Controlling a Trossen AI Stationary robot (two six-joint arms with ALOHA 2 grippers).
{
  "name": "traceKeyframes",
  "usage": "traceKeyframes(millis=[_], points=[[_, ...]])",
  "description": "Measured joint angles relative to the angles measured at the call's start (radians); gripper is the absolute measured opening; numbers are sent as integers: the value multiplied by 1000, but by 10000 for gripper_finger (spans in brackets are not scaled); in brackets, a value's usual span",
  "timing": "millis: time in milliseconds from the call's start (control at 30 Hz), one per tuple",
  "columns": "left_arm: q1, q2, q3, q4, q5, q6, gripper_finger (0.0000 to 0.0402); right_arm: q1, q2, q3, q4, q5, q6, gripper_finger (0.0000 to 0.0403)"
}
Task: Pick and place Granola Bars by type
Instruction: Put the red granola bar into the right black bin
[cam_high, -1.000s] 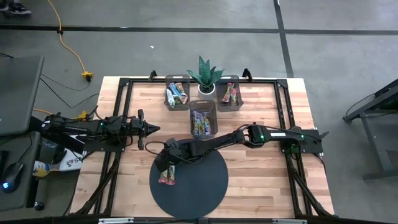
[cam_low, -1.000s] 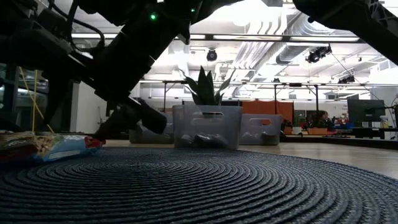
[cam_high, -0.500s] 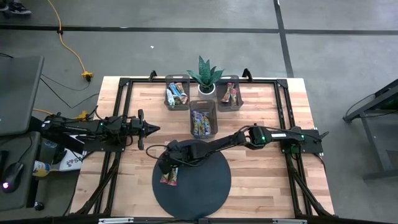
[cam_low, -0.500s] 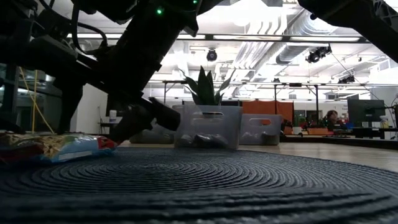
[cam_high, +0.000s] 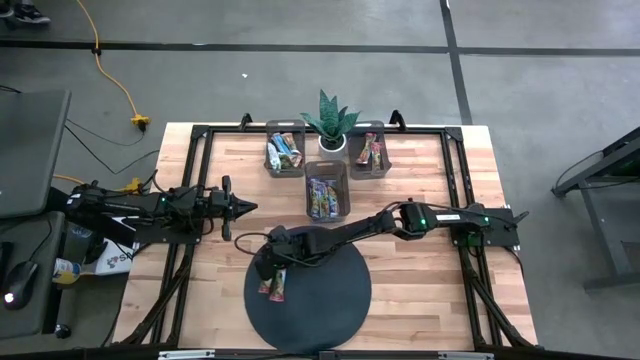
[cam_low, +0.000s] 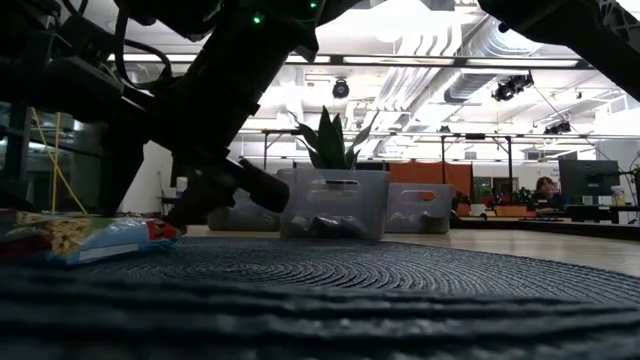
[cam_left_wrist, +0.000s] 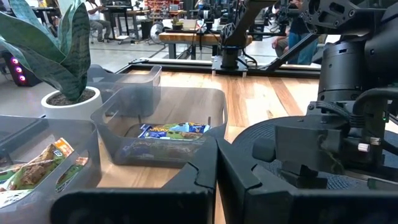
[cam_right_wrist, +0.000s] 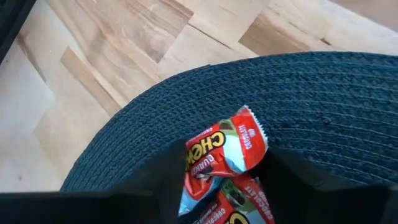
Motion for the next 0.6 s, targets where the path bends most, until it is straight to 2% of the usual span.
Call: traceKeyframes(millis=[300, 600], points=[[0, 0, 0, 0, 0, 0, 1, -5, 1, 0, -20, 4, -22, 98], [0, 0, 0, 0, 0, 0, 1, -43, 1, 0, -31, -11, -24, 70]])
